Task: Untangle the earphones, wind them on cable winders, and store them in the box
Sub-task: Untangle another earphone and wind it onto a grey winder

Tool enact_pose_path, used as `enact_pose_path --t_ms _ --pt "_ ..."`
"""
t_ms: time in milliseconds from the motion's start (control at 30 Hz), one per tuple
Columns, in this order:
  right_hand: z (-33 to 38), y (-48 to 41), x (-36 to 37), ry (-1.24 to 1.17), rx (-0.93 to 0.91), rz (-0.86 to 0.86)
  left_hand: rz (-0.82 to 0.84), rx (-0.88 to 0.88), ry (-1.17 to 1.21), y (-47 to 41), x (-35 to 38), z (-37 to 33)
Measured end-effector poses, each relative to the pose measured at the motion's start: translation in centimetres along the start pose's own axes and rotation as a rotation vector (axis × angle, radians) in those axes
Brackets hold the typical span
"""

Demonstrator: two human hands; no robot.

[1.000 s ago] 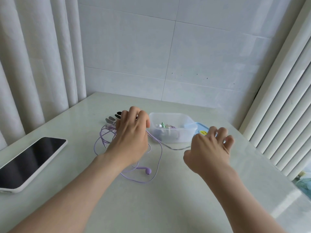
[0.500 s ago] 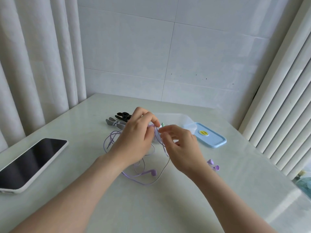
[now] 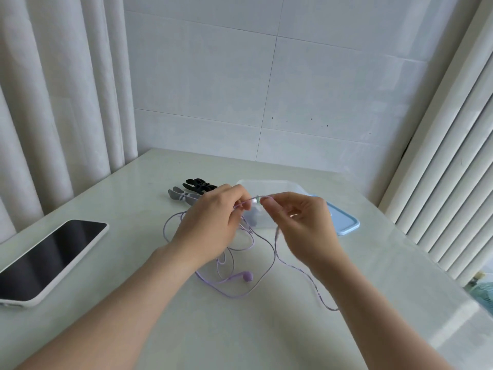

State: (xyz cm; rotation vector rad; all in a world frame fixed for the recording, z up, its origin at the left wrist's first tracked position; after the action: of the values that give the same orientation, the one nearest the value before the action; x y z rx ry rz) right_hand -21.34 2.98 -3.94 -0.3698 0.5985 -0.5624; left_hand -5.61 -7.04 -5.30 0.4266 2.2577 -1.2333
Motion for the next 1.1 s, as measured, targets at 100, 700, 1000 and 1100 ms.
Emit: enact_pose_path --t_ms 100,700,1000,1100 --pt "0.4 -0.2 -0.2 -0.514 0.174 0.036 0.013 -0.031 -0.056 0.2 0.0 1.2" --pt "2.0 -0.2 -2.1 -0.199 0.058 -0.259 0.077 -0.221 0.066 0.5 0.5 1.6" --pt "-0.5 0.7 0.8 0.631 -0.2 0.119 0.163 -0.332 0.074 0.7 0.3 1.2" --pt "-0.4 0.5 0.2 0.621 -0.228 0.059 0.18 -0.388 0.046 0.6 0.4 1.4"
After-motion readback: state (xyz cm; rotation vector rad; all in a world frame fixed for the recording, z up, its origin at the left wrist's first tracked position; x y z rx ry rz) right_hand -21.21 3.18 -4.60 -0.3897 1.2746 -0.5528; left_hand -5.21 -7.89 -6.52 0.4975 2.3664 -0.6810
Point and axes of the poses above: each hand's wrist, its own y-axis away from the middle knuckle, its own x-axis out of the palm, z = x × y, the point moved 4 cm from there along -y, towards the middle knuckle, and after that the axes turned 4 degrees about y, right-handed, at the moved point
